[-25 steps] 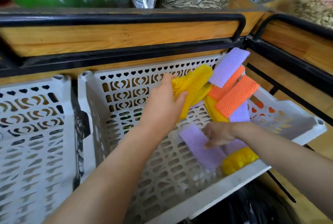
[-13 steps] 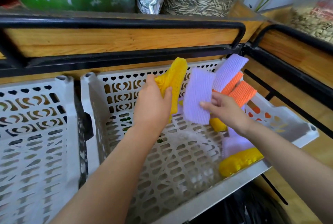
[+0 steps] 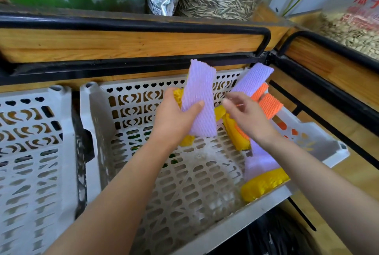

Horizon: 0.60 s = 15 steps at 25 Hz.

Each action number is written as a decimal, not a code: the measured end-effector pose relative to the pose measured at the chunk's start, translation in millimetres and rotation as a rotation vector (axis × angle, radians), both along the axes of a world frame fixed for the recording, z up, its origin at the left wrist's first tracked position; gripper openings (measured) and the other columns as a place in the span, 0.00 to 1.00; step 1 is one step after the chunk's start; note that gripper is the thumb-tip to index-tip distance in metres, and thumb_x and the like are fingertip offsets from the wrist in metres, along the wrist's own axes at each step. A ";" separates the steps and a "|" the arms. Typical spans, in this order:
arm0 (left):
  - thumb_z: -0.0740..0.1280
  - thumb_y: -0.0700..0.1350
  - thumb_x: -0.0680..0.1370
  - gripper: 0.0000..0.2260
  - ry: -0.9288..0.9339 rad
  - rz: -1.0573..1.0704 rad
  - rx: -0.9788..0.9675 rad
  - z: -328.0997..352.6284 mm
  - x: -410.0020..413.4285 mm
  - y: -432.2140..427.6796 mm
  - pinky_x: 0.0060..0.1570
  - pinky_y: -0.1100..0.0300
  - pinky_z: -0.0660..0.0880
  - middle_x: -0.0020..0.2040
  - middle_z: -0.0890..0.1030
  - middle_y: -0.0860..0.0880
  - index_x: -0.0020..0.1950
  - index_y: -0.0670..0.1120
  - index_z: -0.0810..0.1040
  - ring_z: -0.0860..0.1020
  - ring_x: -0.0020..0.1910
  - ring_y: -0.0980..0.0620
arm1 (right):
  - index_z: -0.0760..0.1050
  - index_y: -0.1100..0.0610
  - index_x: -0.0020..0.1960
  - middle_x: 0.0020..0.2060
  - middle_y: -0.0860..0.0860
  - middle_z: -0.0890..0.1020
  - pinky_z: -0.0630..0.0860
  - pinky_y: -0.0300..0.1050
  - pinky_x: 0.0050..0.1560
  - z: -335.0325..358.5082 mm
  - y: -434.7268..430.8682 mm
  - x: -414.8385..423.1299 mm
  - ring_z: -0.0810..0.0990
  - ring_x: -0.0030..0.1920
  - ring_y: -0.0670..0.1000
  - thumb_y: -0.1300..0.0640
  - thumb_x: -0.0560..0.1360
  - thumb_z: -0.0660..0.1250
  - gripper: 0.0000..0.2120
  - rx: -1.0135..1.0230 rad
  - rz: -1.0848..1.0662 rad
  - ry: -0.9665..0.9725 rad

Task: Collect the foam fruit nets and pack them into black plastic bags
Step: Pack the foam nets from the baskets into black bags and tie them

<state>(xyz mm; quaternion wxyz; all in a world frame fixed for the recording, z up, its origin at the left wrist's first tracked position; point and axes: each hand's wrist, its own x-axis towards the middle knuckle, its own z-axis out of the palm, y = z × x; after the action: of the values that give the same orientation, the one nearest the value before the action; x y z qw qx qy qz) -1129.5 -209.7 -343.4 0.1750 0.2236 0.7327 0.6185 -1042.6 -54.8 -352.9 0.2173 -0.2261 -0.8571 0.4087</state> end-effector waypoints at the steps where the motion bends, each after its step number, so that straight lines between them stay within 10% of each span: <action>1: 0.68 0.47 0.76 0.19 -0.002 0.012 0.019 -0.3 -1.1 -0.3 0.45 0.58 0.77 0.45 0.72 0.58 0.63 0.46 0.66 0.75 0.47 0.56 | 0.72 0.55 0.50 0.40 0.47 0.75 0.72 0.36 0.39 -7.9 18.9 4.2 0.75 0.40 0.44 0.52 0.78 0.63 0.07 0.027 -0.146 0.010; 7: 0.68 0.48 0.76 0.17 0.027 -0.009 -0.006 -2.2 -1.1 1.5 0.42 0.62 0.76 0.45 0.72 0.58 0.60 0.48 0.64 0.74 0.44 0.59 | 0.62 0.58 0.71 0.67 0.57 0.70 0.72 0.53 0.55 -46.9 103.1 26.6 0.72 0.63 0.61 0.49 0.78 0.63 0.26 -0.405 -0.515 -0.341; 15: 0.66 0.49 0.77 0.22 0.033 0.092 -0.155 -10.2 -7.9 2.6 0.30 0.67 0.68 0.52 0.73 0.49 0.66 0.42 0.63 0.72 0.39 0.57 | 0.69 0.62 0.64 0.55 0.57 0.79 0.75 0.48 0.53 -18.5 64.1 14.0 0.79 0.53 0.56 0.57 0.81 0.57 0.14 -0.350 -0.433 -0.130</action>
<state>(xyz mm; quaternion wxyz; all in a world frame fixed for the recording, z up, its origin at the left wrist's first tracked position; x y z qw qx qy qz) -1137.4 -207.1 -353.5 0.1511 0.1857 0.7906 0.5635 -1028.6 9.3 -371.4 0.2017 -0.4638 -0.7175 0.4790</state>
